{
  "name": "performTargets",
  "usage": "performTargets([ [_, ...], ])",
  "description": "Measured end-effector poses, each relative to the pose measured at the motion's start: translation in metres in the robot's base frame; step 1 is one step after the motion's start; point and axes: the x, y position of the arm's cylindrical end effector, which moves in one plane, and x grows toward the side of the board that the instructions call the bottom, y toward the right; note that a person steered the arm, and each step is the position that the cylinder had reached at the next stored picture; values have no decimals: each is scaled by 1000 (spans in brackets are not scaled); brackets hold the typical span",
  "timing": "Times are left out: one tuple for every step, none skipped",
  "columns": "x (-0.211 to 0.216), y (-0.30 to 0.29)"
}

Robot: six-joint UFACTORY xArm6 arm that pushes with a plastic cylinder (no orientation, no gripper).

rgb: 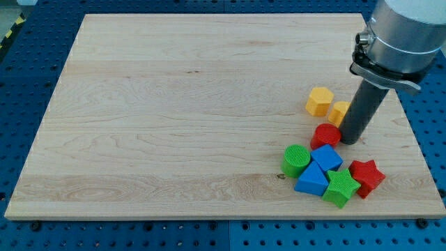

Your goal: Place a yellow heart in between the red circle and yellow hexagon

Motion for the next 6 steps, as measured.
performTargets([
  [5, 24],
  [-29, 30],
  [-35, 29],
  [-35, -2],
  [-35, -5],
  [-33, 0],
])
